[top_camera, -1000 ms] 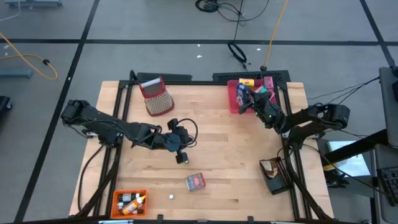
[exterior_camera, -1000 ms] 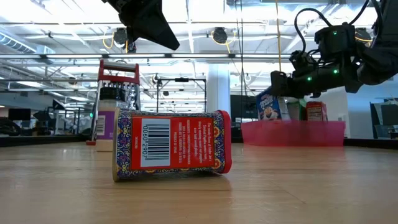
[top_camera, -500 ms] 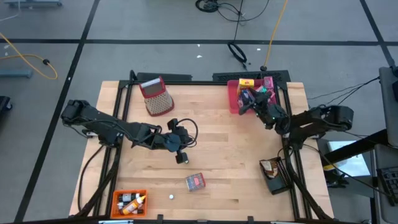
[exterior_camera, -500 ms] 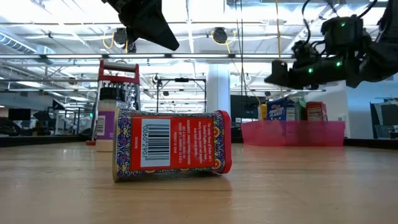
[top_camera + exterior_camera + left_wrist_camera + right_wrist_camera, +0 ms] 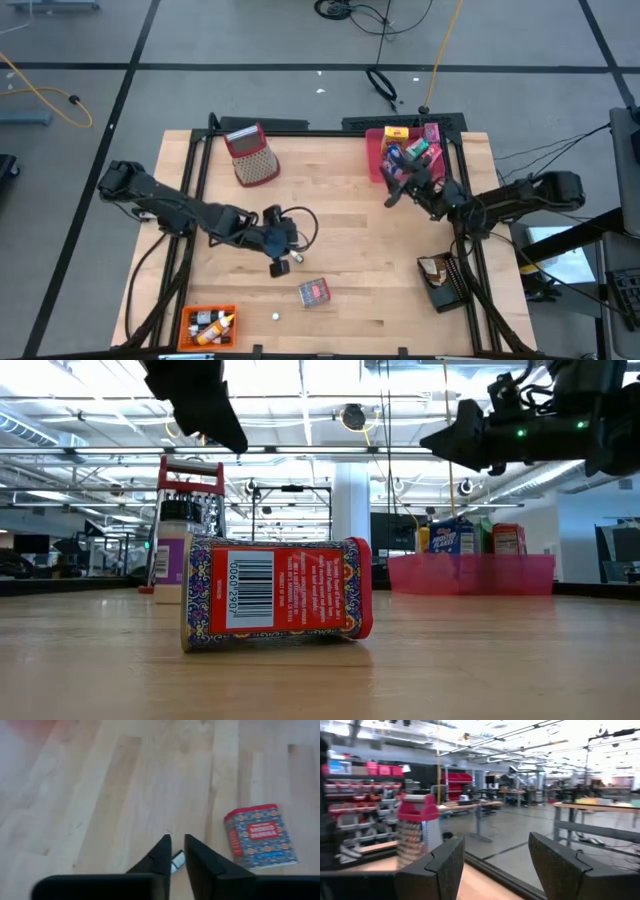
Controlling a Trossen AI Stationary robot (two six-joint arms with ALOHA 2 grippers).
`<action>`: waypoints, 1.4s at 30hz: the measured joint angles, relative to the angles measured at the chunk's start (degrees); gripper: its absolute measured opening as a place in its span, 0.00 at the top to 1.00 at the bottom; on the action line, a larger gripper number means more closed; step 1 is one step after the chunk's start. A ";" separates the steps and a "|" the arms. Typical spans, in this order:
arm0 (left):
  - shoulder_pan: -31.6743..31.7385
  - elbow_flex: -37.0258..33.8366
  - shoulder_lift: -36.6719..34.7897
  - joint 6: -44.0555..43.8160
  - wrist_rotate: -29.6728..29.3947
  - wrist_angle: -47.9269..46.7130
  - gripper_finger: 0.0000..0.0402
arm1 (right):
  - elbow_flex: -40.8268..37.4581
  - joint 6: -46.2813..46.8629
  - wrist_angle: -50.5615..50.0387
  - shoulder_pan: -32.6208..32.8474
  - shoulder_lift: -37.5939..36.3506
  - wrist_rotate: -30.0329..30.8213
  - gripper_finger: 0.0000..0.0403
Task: Pick & Place Kitchen Items
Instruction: Put the violet seasoning bottle into the black bin
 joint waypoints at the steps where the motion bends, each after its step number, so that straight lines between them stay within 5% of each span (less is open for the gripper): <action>1: -0.22 0.00 0.00 -0.50 -0.27 0.08 0.84 | 0.00 -0.02 -0.08 0.76 0.02 0.00 0.48; 9: -0.50 0.00 0.00 -3.17 -0.88 -4.74 0.52 | 0.00 -1.10 -0.08 7.37 0.07 0.02 0.48; 15: -0.46 0.00 0.00 -4.42 -0.90 -10.08 0.39 | 0.00 -2.56 -0.10 10.89 0.09 0.01 0.48; 32: 4.90 0.00 0.00 -4.65 -6.15 -20.28 0.35 | 0.00 -2.18 -0.29 11.55 0.09 0.01 0.48; 42: 8.85 0.00 0.00 -5.15 -0.93 -21.26 0.35 | 0.00 -0.77 -1.29 11.55 0.09 0.00 0.48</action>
